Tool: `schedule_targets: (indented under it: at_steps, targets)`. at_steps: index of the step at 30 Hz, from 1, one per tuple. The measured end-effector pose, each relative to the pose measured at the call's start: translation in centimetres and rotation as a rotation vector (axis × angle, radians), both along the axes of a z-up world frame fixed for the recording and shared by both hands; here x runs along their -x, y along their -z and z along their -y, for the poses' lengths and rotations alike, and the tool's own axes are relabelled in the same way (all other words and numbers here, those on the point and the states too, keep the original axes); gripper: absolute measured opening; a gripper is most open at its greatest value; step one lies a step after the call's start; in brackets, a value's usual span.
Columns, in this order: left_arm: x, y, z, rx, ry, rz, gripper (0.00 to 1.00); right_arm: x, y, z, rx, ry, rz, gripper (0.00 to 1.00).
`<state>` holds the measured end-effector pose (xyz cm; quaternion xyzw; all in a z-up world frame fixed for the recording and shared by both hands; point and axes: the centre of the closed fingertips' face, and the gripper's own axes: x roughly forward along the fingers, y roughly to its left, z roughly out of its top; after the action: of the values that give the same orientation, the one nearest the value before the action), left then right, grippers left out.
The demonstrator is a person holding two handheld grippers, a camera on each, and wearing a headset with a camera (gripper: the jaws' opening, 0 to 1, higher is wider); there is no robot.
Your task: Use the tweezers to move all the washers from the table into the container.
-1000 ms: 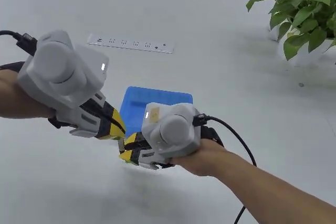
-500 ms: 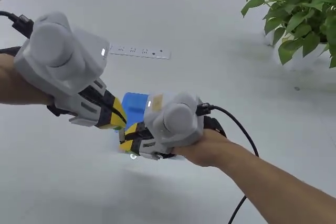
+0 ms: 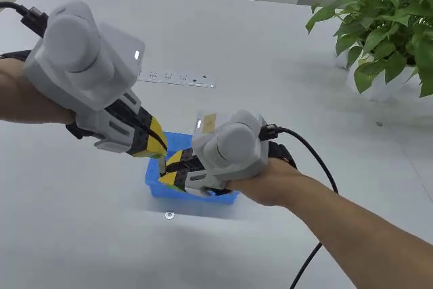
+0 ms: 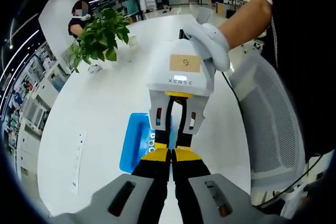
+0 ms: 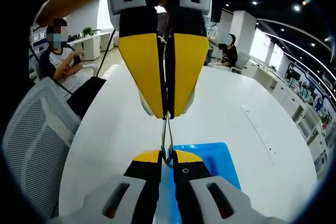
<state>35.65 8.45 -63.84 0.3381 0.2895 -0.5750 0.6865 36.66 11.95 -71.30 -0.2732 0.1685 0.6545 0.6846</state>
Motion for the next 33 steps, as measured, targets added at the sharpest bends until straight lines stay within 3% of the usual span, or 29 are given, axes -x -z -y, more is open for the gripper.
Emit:
schedule_targets:
  at_steps: [14, 33]
  targets:
    - [-2.5, 0.8, 0.6, 0.004, 0.006, 0.000, 0.05, -2.4, 0.7, 0.7, 0.009, 0.019, 0.004, 0.10]
    - [-4.7, 4.4, 0.9, -0.011, -0.013, -0.032, 0.05, -4.3, 4.5, 1.0, 0.041, 0.033, -0.060, 0.10]
